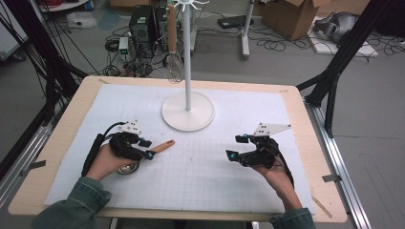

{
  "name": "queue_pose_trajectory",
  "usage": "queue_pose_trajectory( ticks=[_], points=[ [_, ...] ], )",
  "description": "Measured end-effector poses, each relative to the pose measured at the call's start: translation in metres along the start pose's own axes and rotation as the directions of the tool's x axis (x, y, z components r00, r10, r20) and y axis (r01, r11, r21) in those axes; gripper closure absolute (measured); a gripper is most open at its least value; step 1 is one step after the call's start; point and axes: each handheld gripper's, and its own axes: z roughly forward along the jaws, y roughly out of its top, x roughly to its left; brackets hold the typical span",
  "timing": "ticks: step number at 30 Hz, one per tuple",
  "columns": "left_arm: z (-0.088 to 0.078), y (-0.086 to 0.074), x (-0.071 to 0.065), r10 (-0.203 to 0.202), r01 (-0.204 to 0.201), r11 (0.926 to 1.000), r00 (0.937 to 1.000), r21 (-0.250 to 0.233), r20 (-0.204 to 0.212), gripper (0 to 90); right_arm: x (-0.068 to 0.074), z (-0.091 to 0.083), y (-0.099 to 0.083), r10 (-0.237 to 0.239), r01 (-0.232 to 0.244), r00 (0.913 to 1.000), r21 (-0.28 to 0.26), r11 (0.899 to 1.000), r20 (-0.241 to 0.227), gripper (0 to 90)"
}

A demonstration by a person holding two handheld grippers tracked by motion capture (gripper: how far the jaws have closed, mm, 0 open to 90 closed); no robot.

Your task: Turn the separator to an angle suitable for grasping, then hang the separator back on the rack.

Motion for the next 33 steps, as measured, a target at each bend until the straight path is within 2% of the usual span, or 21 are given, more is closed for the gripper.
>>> queue_pose_trajectory(
  ticks=[9,18,21,29,33],
  points=[
    [0.000,-0.004,-0.001,0.012,-0.012,0.9995,0.9999,0.028,0.013,48.8,0.000,0.000,-0.001,0.000,0.000,1.0000,-0.001,1.000,0.003,24.4],
    [0.003,-0.008,0.000,0.012,-0.011,0.9982,0.9999,0.058,-0.005,49.1,0.000,0.003,-0.001,-0.005,0.005,1.0000,0.006,1.000,0.003,24.3],
    [0.005,-0.008,0.000,0.000,0.000,0.9974,1.0000,0.072,-0.003,49.7,0.001,0.004,-0.001,-0.007,0.007,1.0000,0.012,1.000,0.003,24.3],
    [0.012,-0.009,0.000,0.015,-0.012,0.9931,0.9996,0.117,-0.026,52.2,0.004,0.007,-0.001,-0.018,0.018,0.9998,0.022,1.000,0.000,24.1],
    [0.012,-0.009,-0.001,0.026,-0.021,0.9923,0.9990,0.122,-0.038,54.1,0.006,0.009,-0.003,-0.020,0.020,0.9998,0.033,0.999,-0.005,24.1]
  ],
)
